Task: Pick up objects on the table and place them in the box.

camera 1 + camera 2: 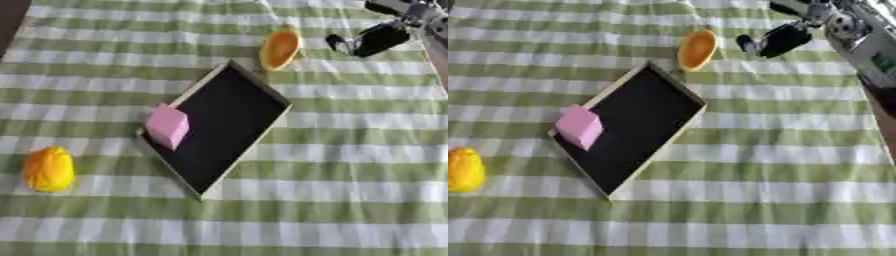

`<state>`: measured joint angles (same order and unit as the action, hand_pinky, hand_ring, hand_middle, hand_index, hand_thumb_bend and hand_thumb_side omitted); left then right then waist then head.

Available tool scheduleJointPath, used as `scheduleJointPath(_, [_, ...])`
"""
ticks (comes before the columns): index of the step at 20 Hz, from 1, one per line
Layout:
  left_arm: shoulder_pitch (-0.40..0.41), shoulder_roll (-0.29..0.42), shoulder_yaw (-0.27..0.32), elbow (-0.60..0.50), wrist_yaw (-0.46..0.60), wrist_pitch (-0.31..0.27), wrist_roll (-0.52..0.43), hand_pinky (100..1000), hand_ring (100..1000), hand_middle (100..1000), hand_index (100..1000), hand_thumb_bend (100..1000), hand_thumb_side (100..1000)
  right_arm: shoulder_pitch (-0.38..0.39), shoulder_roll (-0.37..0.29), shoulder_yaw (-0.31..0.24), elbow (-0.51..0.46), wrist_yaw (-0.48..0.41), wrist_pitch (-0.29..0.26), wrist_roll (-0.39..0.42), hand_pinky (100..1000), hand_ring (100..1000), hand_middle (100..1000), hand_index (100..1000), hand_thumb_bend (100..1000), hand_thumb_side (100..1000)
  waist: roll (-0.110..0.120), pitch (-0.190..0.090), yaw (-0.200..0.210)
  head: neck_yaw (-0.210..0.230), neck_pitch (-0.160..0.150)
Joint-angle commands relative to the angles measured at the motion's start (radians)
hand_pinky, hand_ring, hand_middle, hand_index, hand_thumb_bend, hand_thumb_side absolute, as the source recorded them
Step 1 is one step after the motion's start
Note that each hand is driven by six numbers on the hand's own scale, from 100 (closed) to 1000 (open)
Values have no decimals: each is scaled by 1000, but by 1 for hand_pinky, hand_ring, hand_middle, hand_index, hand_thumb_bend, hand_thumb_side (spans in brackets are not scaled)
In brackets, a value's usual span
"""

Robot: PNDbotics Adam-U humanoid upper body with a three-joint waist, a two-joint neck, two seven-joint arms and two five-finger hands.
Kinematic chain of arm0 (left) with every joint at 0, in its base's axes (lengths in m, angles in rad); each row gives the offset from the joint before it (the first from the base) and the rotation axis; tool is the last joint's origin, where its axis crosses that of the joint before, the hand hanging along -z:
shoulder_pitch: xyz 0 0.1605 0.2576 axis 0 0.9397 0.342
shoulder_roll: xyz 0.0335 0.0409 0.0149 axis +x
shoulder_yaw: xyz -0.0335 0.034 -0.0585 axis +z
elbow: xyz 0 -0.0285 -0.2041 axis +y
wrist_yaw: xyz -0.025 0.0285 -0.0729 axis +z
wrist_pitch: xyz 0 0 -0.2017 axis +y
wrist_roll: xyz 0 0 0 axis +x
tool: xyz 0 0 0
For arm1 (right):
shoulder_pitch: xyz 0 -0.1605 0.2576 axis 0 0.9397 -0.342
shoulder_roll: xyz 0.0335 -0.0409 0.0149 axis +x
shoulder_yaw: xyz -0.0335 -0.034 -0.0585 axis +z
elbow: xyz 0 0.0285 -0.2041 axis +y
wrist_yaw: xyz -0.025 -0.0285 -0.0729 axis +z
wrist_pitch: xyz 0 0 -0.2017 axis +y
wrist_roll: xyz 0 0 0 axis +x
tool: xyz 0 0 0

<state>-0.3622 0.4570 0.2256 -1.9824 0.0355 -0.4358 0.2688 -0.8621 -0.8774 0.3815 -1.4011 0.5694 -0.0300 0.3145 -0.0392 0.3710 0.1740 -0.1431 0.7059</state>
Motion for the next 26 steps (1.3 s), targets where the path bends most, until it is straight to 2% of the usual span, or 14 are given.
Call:
scheduleJointPath(1, [-14,19,3,-18,6,-2,-6,649,812,710,854,100,453,-29,-12,-5,20,36,-13,4,947,989,895,981,138,559,1,-12,5,-5,-20])
scheduleJointPath(2, [-15,19,3,-18,6,-2,-7,649,812,710,854,100,454,-32,-11,-5,24,44,-13,3,946,986,891,980,100,588,1,-10,6,-5,-23])
scheduleJointPath(5, [-18,20,3,-18,8,-2,-9,648,812,710,854,100,458,-39,-7,-6,33,57,1,-3,948,986,890,986,100,533,-2,-2,11,-9,-33])
scheduleJointPath(10, [-25,20,1,-18,10,-4,-12,649,812,710,854,100,454,-53,6,-2,37,46,12,-6,946,985,879,984,100,530,-2,5,20,-15,-56])
scheduleJointPath(14, [-27,21,0,-18,11,-4,-13,648,812,710,854,100,457,-66,15,1,54,62,10,-4,946,985,888,993,100,547,-2,9,24,-22,-78])
scheduleJointPath(16, [-28,22,0,-18,11,-4,-14,648,812,710,854,100,459,-70,16,1,60,80,3,1,946,984,901,1000,100,603,-4,12,26,-25,-81])
scheduleJointPath(17, [-28,22,0,-18,11,-4,-14,648,812,710,854,100,459,-70,15,3,59,94,-3,3,947,984,910,1000,227,650,-5,13,26,-25,-82])
scheduleJointPath(18, [-28,22,0,-18,11,-3,-14,648,812,710,854,100,459,-70,14,4,56,110,-12,4,947,984,913,1000,260,651,-6,13,27,-25,-82])
scheduleJointPath(19, [-29,22,1,-18,12,-3,-14,647,812,710,854,100,462,-69,13,5,49,127,-22,3,949,984,922,1000,375,633,-7,14,28,-25,-82])
scheduleJointPath(21, [-29,23,1,-18,12,-3,-15,647,811,709,854,100,461,-65,8,8,34,167,-47,-5,951,983,932,1000,456,655,-9,16,29,-25,-81])
scheduleJointPath(22, [-29,23,1,-18,12,-2,-15,647,812,710,854,100,461,-63,6,9,27,187,-57,-9,952,983,933,1000,458,640,-9,17,29,-25,-81])
scheduleJointPath(26, [-29,23,1,-18,13,-1,-16,647,811,709,855,100,464,-61,1,12,2,225,-79,-24,957,982,931,1000,457,670,-12,19,31,-25,-79])
